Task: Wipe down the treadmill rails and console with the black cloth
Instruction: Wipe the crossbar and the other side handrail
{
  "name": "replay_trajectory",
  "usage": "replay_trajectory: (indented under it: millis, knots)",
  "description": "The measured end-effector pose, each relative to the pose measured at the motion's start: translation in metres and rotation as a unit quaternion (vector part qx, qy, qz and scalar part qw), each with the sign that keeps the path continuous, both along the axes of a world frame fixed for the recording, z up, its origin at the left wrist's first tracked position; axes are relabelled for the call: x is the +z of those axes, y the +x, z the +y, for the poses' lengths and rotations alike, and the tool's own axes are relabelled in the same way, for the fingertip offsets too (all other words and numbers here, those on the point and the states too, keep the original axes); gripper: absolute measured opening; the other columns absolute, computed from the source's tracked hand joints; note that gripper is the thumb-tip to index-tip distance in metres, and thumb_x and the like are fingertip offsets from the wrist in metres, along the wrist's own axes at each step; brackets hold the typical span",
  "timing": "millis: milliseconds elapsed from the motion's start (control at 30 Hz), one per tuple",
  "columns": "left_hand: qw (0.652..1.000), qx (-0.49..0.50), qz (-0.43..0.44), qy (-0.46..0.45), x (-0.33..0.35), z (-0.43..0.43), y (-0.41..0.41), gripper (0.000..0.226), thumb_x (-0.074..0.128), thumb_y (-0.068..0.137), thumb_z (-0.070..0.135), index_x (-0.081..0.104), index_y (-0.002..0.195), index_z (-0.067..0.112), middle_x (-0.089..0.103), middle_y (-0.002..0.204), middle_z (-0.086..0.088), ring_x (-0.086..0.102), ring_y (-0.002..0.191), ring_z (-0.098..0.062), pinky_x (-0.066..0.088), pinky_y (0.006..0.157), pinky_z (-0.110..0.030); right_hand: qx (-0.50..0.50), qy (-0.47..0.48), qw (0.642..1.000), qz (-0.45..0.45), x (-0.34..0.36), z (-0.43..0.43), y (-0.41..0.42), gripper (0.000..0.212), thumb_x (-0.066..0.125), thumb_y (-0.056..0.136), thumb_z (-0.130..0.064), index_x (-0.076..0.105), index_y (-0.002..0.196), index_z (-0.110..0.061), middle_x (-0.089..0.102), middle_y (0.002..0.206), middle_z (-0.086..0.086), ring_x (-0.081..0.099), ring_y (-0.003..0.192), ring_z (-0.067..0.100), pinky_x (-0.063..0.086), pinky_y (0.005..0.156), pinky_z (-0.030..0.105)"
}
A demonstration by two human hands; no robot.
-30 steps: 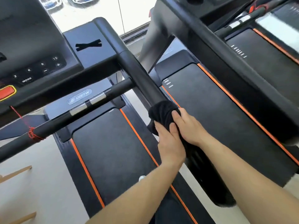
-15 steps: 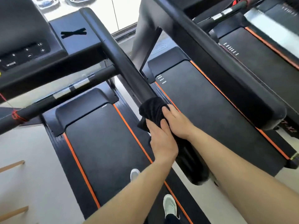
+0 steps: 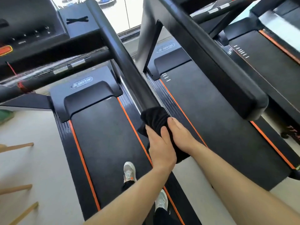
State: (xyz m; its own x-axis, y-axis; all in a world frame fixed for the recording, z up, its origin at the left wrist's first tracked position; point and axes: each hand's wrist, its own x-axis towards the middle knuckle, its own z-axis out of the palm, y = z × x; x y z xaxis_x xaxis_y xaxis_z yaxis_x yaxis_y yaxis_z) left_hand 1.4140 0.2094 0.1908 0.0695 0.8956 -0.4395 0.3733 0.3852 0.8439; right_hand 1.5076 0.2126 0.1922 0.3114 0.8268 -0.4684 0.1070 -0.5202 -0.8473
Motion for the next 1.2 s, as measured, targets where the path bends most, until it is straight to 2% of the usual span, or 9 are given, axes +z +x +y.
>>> replay_trajectory:
  millis: [167, 267, 400, 600, 733, 867, 1033, 1133, 1200]
  knots:
    - [0.999, 0.022, 0.024, 0.014, 0.008, 0.036, 0.006, 0.059, 0.036, 0.104, 0.048, 0.02, 0.156, 0.025, 0.049, 0.146, -0.003, 0.049, 0.129, -0.028, 0.034, 0.099, -0.029, 0.025, 0.03, 0.999, 0.018, 0.011, 0.028, 0.002, 0.046, 0.029, 0.109, -0.038, 0.047, 0.146, -0.016, 0.047, 0.122, -0.015, 0.044, 0.12, 0.001, 0.029, 0.094, 0.011]
    - [0.999, 0.044, 0.02, 0.008, 0.0, 0.05, 0.007, 0.062, 0.032, 0.102, 0.055, 0.022, 0.155, 0.026, 0.052, 0.145, -0.009, 0.05, 0.13, -0.032, 0.038, 0.107, -0.04, 0.013, 0.059, 0.997, 0.046, 0.007, 0.025, 0.002, 0.039, 0.032, 0.109, -0.037, 0.054, 0.138, -0.021, 0.056, 0.108, -0.023, 0.054, 0.097, -0.011, 0.039, 0.081, 0.003]
    - [0.998, 0.02, 0.014, 0.052, -0.013, -0.013, 0.002, 0.065, 0.027, 0.097, 0.059, 0.015, 0.157, 0.034, 0.048, 0.15, -0.005, 0.047, 0.134, -0.027, 0.037, 0.111, -0.046, -0.058, 0.081, 0.993, 0.066, -0.017, -0.033, -0.008, 0.028, 0.036, 0.109, -0.033, 0.063, 0.115, -0.03, 0.067, 0.107, -0.017, 0.061, 0.096, -0.012, 0.046, 0.088, 0.018]
    - [0.998, -0.024, -0.005, 0.057, -0.032, -0.082, -0.011, 0.064, 0.033, 0.101, 0.05, 0.004, 0.157, 0.04, 0.039, 0.155, 0.01, 0.043, 0.137, -0.011, 0.037, 0.112, -0.035, -0.078, 0.18, 0.98, -0.024, -0.053, -0.067, -0.018, 0.052, 0.024, 0.105, -0.043, 0.049, 0.142, -0.016, 0.057, 0.141, 0.0, 0.049, 0.134, 0.01, 0.037, 0.114, 0.039]
    - [0.987, 0.054, -0.143, -0.056, -0.027, -0.072, -0.008, 0.066, 0.035, 0.096, 0.066, 0.024, 0.155, 0.041, 0.042, 0.151, 0.018, 0.04, 0.138, -0.003, 0.029, 0.118, -0.031, -0.037, 0.258, 0.957, -0.129, -0.066, -0.055, -0.001, 0.061, 0.023, 0.103, -0.039, 0.055, 0.137, 0.0, 0.062, 0.135, 0.012, 0.056, 0.129, 0.023, 0.043, 0.106, 0.05]
    - [0.957, 0.163, -0.2, -0.134, -0.068, -0.037, -0.001, 0.103, 0.04, 0.058, 0.101, 0.049, 0.143, 0.043, 0.057, 0.142, 0.011, 0.051, 0.133, -0.013, 0.033, 0.116, -0.041, -0.121, 0.285, 0.947, -0.086, -0.088, -0.071, -0.03, 0.068, 0.024, 0.098, -0.067, 0.039, 0.148, -0.023, 0.053, 0.143, 0.007, 0.051, 0.134, 0.024, 0.042, 0.107, 0.053]
    - [0.951, 0.178, -0.193, -0.161, -0.044, -0.012, -0.002, 0.067, 0.041, 0.092, 0.072, 0.067, 0.126, 0.021, 0.071, 0.121, -0.009, 0.065, 0.114, -0.024, 0.05, 0.103, -0.042, -0.129, 0.287, 0.936, -0.16, -0.081, -0.085, -0.063, 0.061, 0.038, 0.1, -0.039, 0.021, 0.152, -0.011, 0.036, 0.147, 0.004, 0.042, 0.135, 0.03, 0.038, 0.108, 0.054]
    - [0.938, 0.188, -0.187, -0.221, -0.039, -0.03, -0.004, 0.057, 0.039, 0.094, 0.069, 0.073, 0.103, 0.024, 0.074, 0.109, -0.003, 0.069, 0.101, -0.022, 0.054, 0.095, -0.04, -0.051, 0.312, 0.933, -0.173, -0.059, -0.064, -0.031, 0.056, 0.035, 0.099, -0.028, 0.036, 0.148, 0.0, 0.044, 0.149, 0.011, 0.044, 0.137, 0.026, 0.036, 0.113, 0.046]
    - [0.932, 0.204, -0.166, -0.248, -0.028, -0.039, -0.001, 0.052, 0.035, 0.098, 0.065, 0.068, 0.109, 0.027, 0.07, 0.111, 0.003, 0.065, 0.1, -0.018, 0.053, 0.088, -0.033, -0.023, 0.309, 0.939, -0.149, -0.054, -0.049, -0.015, 0.055, 0.033, 0.1, -0.026, 0.043, 0.146, 0.001, 0.048, 0.149, 0.012, 0.044, 0.14, 0.021, 0.034, 0.116, 0.042]
